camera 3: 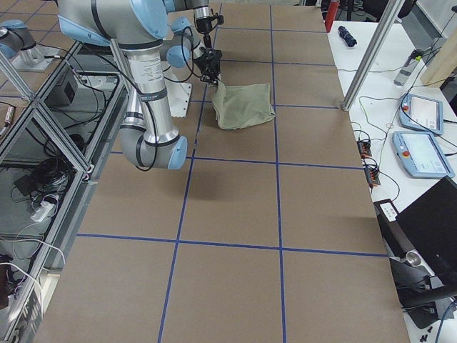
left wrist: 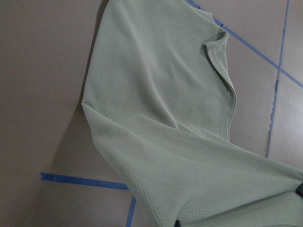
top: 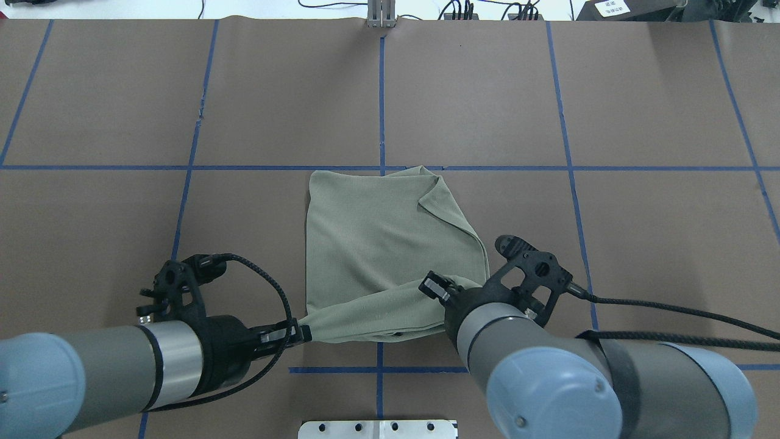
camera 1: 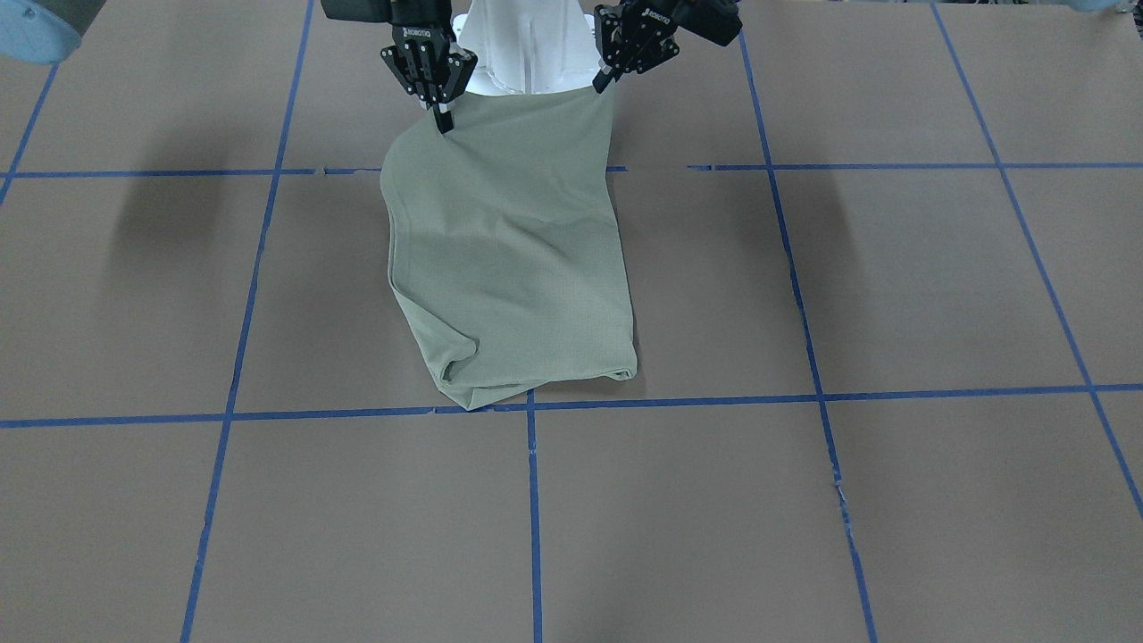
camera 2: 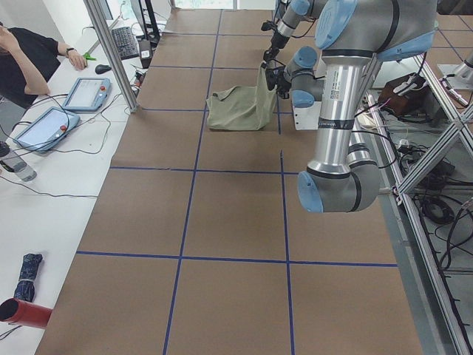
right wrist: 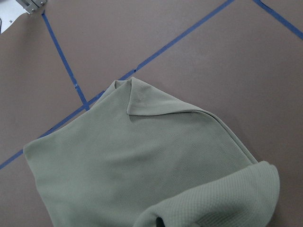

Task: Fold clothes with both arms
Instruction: 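Lift the near edge with both grippers and fold it toward the far edge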

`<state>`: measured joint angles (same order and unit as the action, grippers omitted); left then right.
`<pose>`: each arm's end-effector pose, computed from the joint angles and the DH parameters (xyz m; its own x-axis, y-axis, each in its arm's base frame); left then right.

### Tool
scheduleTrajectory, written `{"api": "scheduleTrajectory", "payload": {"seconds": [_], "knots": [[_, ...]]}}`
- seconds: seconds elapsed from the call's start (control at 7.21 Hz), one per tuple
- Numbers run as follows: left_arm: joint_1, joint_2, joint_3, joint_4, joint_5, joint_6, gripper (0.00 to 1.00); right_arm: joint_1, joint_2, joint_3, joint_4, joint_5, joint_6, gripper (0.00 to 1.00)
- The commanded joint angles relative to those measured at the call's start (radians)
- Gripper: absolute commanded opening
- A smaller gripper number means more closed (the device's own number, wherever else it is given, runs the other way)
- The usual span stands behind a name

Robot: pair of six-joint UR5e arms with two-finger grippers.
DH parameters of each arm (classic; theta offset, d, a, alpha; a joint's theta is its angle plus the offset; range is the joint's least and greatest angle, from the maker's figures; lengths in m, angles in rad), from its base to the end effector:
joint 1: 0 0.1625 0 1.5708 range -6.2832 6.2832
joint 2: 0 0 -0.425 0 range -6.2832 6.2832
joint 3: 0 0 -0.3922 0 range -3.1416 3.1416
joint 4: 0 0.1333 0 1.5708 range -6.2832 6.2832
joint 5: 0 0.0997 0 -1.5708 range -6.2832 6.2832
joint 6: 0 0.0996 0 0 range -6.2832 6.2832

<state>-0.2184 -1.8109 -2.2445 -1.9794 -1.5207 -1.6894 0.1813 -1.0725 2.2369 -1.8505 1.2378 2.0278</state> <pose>0.4206 -0.2350 0.1926 0.2071 -0.1670 -0.9640 0.2903 0.9514 -0.1025 -0.4561 -0.2522 0.1581 0.3742 0.4926 0.7857 -0.6511 0.7429 -0.1556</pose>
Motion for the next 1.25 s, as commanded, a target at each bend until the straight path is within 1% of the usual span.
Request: {"api": "scheduleTrajectory", "payload": {"seconds": [0.0, 0.28, 0.56, 0.83, 0.97, 1.11], "knots": [[-0.105, -0.079, 0.15, 0.001, -0.002, 0.094, 0.0, 0.13, 0.031, -0.185, 0.153, 0.084, -0.082, 0.0], [-0.218, -0.148, 0.27, 0.001, -0.007, 0.173, 0.0, 0.185, 0.034, -0.317, 0.256, 0.098, -0.124, 0.0], [-0.3, -0.246, 0.423, -0.012, -0.027, 0.221, 0.0, 0.21, 0.049, -0.402, 0.332, 0.1, -0.149, 0.0], [-0.317, -0.29, 0.523, -0.036, -0.026, 0.224, 0.0, 0.227, 0.141, -0.521, 0.335, 0.103, -0.153, 0.0], [-0.318, -0.309, 0.563, -0.038, -0.022, 0.258, 0.0, 0.243, 0.163, -0.557, 0.336, 0.121, -0.161, 0.0], [-0.32, -0.329, 0.594, -0.038, -0.022, 0.273, 0.0, 0.26, 0.172, -0.595, 0.371, 0.138, -0.179, 0.0]]}}
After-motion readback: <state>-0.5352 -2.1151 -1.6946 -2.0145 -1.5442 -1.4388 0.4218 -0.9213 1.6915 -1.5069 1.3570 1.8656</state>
